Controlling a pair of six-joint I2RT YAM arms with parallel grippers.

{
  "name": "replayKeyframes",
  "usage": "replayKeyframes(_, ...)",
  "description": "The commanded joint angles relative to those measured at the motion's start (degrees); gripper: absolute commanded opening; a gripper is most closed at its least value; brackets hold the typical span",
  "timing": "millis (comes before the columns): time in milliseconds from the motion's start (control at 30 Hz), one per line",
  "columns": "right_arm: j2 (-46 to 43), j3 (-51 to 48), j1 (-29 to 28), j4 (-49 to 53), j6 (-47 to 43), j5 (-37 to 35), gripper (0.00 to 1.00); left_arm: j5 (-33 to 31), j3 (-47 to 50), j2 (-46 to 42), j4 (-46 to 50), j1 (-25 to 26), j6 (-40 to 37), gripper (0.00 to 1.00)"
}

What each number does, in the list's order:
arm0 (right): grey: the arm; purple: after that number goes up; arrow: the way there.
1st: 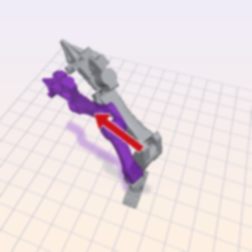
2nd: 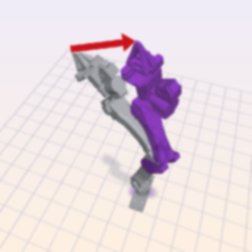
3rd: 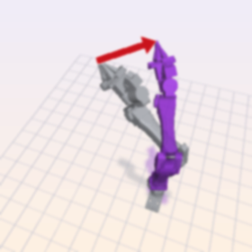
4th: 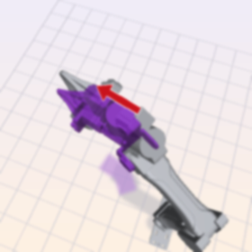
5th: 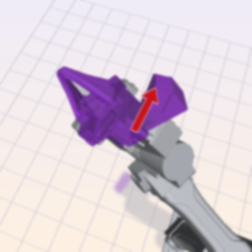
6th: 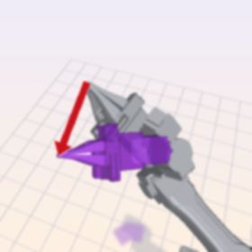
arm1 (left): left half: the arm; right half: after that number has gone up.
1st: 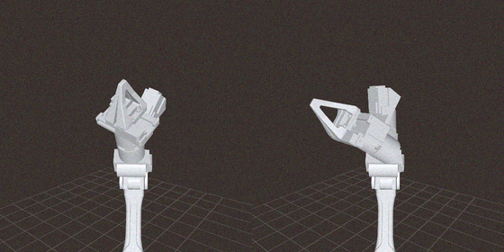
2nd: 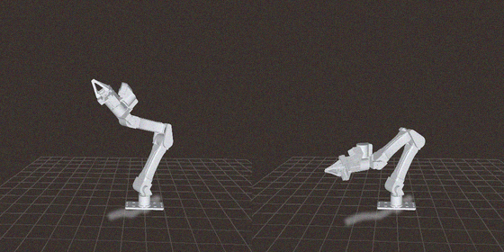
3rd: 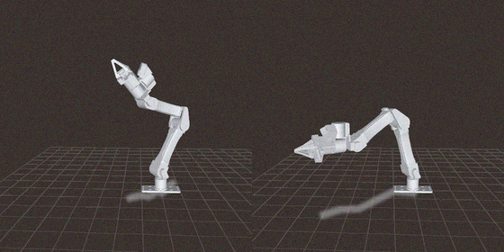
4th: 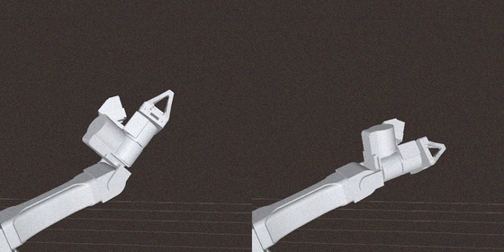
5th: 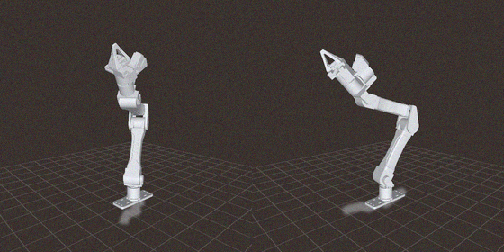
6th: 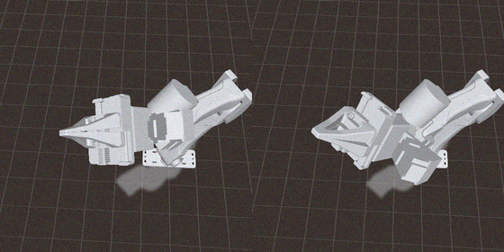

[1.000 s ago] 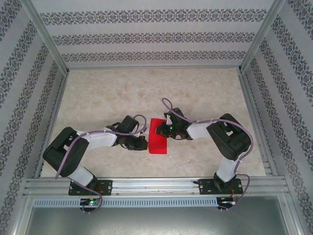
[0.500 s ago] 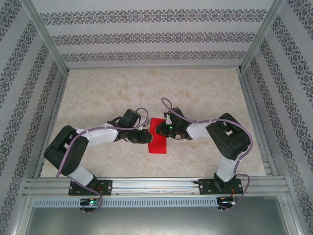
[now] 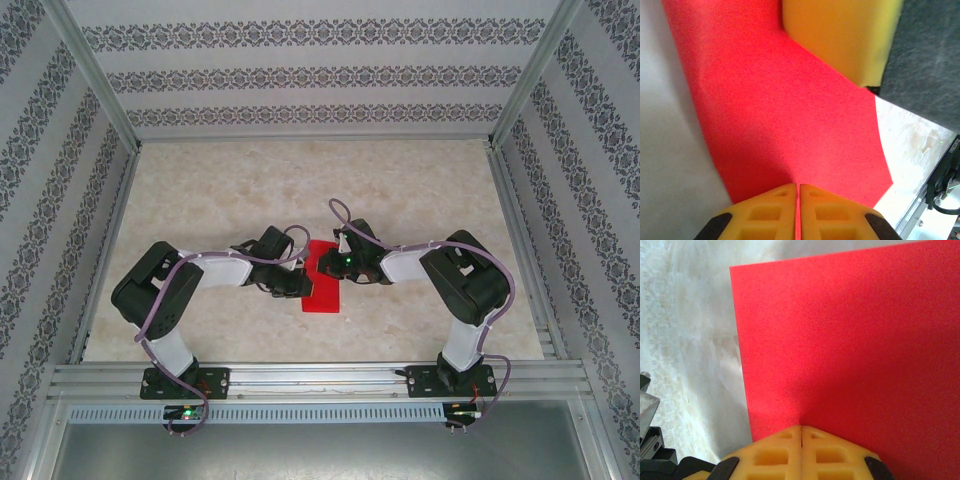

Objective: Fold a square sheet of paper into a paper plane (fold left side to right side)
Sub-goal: First fold the square sheet of paper in half at the center of the table.

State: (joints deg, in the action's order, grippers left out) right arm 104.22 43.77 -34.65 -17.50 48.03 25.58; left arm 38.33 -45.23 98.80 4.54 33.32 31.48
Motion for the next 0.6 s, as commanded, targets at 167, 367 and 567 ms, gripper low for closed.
replayKeyframes(167, 3.43, -1.56, -0.15, 4.72, -1.28, -2.84, 0.00, -0.62, 3.22, -1.22, 3.99, 0.58, -2.56, 0.09)
replayKeyframes(367, 3.27, -1.93, 0.13, 4.69, -1.30, -2.97, 0.00, 0.00, 5.94, -4.42, 6.27, 1.03, -2.61, 0.08)
replayKeyframes(567, 3.43, -2.11, 0.28, 4.36, -1.01, -2.65, 0.00, 0.34, 6.67, -6.67, 9.46, 1.70, -3.01, 0.08)
